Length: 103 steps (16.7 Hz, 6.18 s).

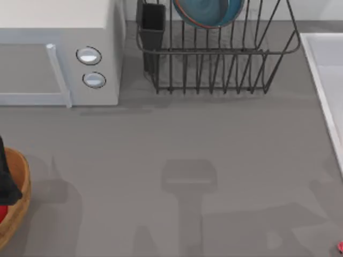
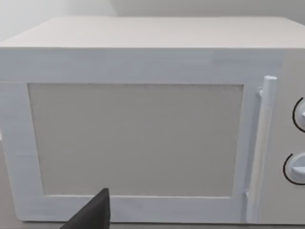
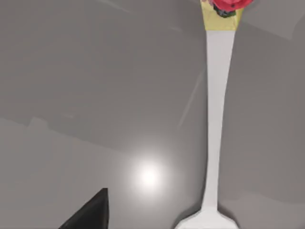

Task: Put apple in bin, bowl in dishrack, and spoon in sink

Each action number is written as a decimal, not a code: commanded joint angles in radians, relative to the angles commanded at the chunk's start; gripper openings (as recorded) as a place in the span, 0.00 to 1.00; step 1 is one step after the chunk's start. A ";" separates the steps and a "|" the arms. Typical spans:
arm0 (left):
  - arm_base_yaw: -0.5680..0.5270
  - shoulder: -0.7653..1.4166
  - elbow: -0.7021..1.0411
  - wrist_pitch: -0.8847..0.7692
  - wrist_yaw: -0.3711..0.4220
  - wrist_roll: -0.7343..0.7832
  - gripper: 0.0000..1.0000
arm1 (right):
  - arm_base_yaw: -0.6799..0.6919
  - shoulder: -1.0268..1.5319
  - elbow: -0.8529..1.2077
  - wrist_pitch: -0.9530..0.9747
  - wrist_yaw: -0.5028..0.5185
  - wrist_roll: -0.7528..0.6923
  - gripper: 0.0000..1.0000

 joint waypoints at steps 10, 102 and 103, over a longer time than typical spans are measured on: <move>0.000 0.000 0.000 0.000 0.000 0.000 1.00 | 0.006 0.179 -0.206 0.393 0.000 0.008 1.00; 0.000 0.000 0.000 0.000 0.000 0.000 1.00 | -0.144 1.287 1.609 -0.315 0.042 -0.093 0.00; 0.000 0.000 0.000 0.000 0.000 0.000 1.00 | -0.146 1.282 1.594 -0.302 0.042 -0.093 0.00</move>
